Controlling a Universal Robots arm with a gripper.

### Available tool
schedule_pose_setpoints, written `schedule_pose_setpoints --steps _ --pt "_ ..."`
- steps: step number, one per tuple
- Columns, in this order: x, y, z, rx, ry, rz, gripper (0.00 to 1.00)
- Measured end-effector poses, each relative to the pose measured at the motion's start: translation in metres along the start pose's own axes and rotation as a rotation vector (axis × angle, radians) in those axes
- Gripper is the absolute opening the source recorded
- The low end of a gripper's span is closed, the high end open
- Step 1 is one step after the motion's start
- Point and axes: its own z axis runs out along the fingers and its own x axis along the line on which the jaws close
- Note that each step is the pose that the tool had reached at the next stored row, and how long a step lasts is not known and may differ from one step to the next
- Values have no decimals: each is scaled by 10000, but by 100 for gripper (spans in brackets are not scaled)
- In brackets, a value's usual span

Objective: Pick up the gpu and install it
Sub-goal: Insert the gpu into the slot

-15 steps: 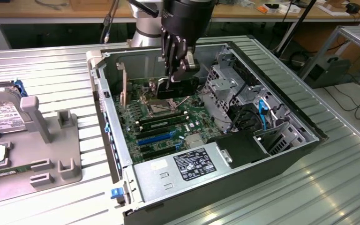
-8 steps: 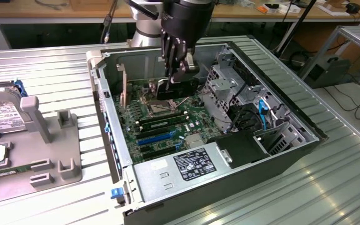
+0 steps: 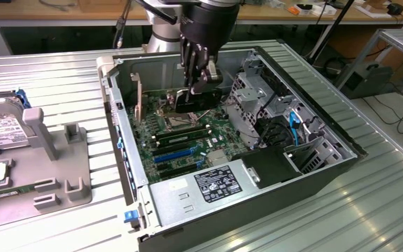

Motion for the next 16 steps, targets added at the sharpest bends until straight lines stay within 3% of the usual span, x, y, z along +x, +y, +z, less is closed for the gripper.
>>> schedule_pose_setpoints --steps 16 --pt "2 -2 80 0 0 0 27"
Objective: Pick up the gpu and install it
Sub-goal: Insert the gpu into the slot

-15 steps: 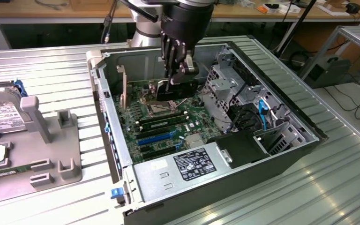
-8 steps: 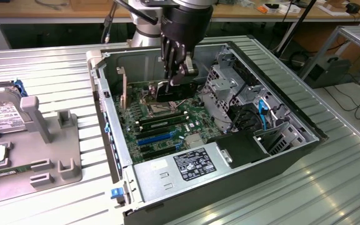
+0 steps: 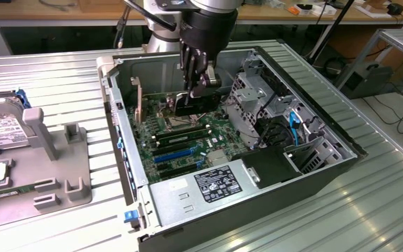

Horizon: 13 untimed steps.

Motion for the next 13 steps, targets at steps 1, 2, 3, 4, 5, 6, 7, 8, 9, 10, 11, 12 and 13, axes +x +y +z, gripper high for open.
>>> schedule_pose_setpoints --steps 1,2,3,4,5,6,7,8,9,10,11,12,13 --pt "0 0 4 0 0 0 27" --pt "0 0 7 0 1 0 27" --pt "0 0 11 0 0 0 27" --pt "1 0 14 0 0 0 27" --pt "1 0 18 0 0 0 27" --pt "1 0 21 0 1 0 27" --pt "1 -1 25 0 1 0 27" --pt "1 -1 28 0 0 0 27" --pt "1 -1 30 -1 1 0 27" --pt "1 -1 33 0 0 0 27" --pt "1 -1 36 -1 1 0 27" --pt "1 -1 39 0 0 0 27" --pt "1 -1 43 0 1 0 27"
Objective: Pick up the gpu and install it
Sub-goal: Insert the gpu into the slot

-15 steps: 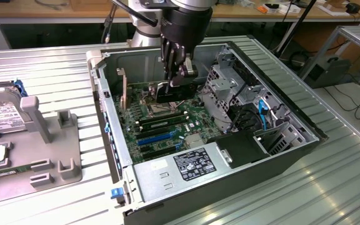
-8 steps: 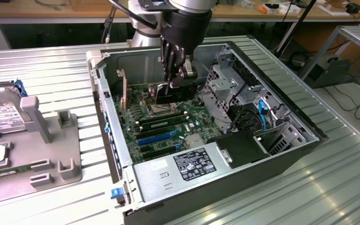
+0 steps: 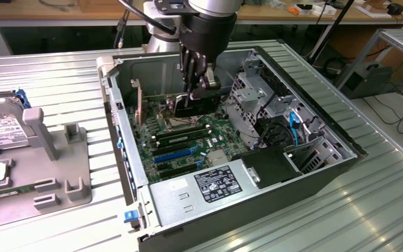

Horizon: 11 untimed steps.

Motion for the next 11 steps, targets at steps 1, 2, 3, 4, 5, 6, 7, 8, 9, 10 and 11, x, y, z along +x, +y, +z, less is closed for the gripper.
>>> schedule_pose_setpoints --steps 1,2,3,4,5,6,7,8,9,10,11 --pt "0 0 3 0 0 0 27" --pt "0 0 7 0 0 0 27" --pt "0 0 10 0 -1 0 27" --pt "0 0 13 1 -1 0 27" --pt "0 -1 15 1 -1 0 27" --pt "0 0 17 0 -1 0 27" --pt "0 -1 21 1 -1 0 27" --pt "0 -1 26 1 -1 0 27" --pt "1 -1 31 0 0 0 27" --pt "1 -1 35 0 0 0 27" --pt "1 -1 41 0 0 0 27"
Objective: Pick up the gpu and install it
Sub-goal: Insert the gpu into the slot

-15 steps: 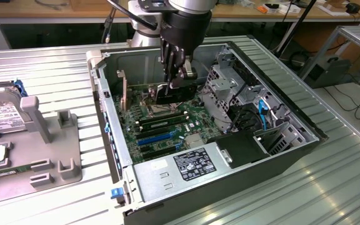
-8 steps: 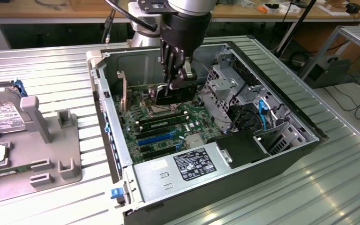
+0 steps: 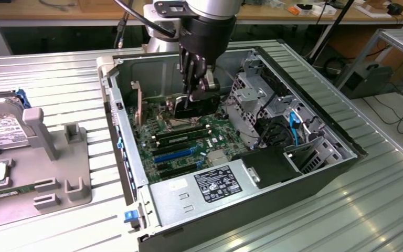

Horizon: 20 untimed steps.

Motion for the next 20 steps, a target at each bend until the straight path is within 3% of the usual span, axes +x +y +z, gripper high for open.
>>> schedule_pose_setpoints --steps 20 --pt "1 -1 50 0 -1 0 27"
